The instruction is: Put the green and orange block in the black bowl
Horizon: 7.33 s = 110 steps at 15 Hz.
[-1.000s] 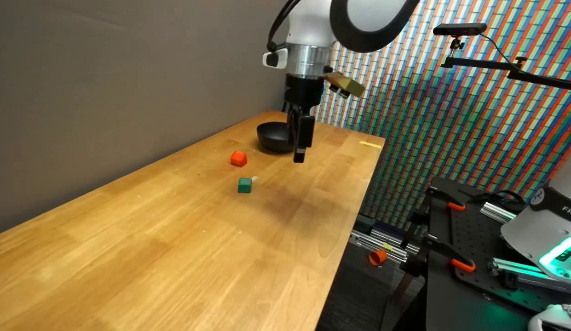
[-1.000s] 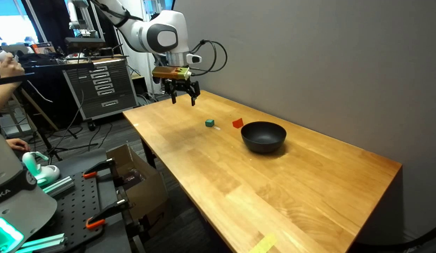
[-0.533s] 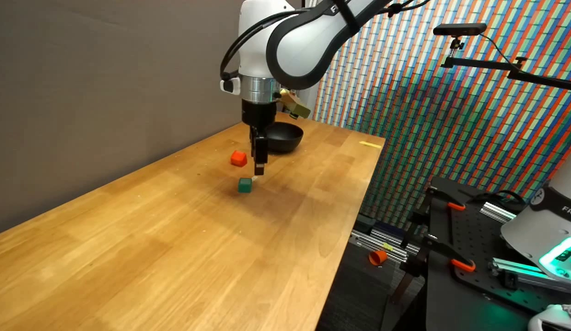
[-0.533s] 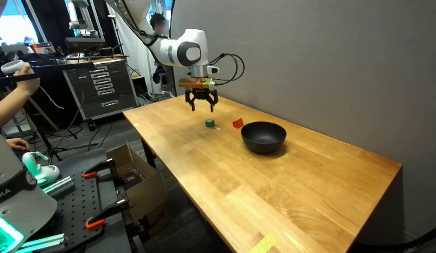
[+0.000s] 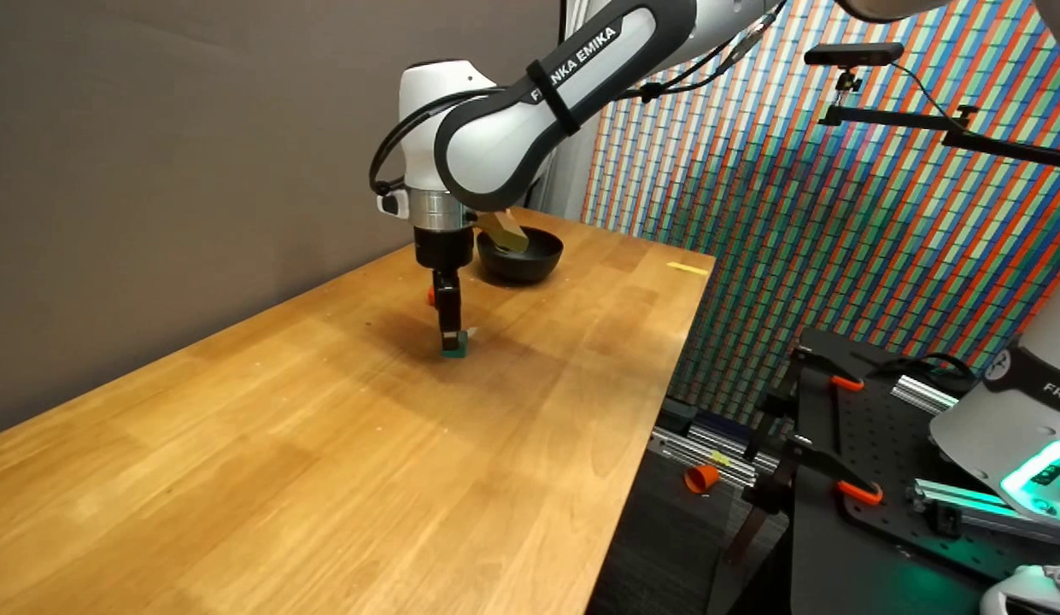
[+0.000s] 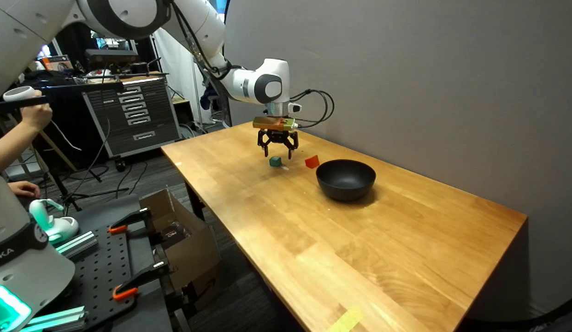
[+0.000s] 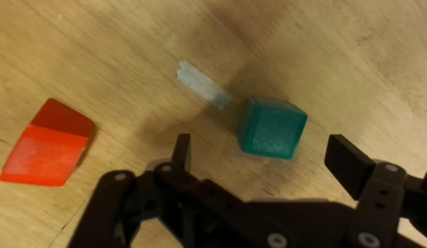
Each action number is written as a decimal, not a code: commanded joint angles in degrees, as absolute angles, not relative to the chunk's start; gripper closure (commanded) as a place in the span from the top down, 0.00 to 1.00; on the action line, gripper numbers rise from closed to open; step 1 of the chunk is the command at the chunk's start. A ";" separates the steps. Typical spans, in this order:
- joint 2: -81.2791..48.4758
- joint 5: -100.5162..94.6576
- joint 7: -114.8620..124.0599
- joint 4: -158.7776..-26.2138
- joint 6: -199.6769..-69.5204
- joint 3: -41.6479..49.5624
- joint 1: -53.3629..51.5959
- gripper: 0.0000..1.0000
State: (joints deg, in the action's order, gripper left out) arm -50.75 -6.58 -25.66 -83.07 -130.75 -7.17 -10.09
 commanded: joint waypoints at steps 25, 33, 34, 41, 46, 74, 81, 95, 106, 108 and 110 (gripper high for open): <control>-27.62 -34.49 8.78 -99.73 -134.42 7.92 -13.24 0.14; -33.89 -37.51 13.61 -99.31 -137.48 7.67 -9.21 0.14; -34.88 -37.41 13.51 -98.58 -137.74 7.82 -8.94 0.51; -34.50 -32.53 10.09 -99.44 -138.51 4.20 -8.36 1.00; -34.78 -22.34 4.00 -97.36 -135.75 -1.99 -10.15 1.00; -58.59 -24.16 -4.15 -70.99 -135.44 3.42 -14.27 0.35; -47.79 -27.76 2.09 -79.73 -134.65 8.29 -18.82 0.16; -34.87 -36.14 19.75 -99.20 -130.13 11.38 -13.68 0.76; -17.28 -11.94 -1.13 -115.48 -125.36 -3.28 -5.23 0.99; -11.66 -4.75 -5.45 -119.04 -122.18 -5.03 -3.78 1.00; -5.52 0.49 -7.21 -123.05 -119.46 -5.21 -3.27 1.00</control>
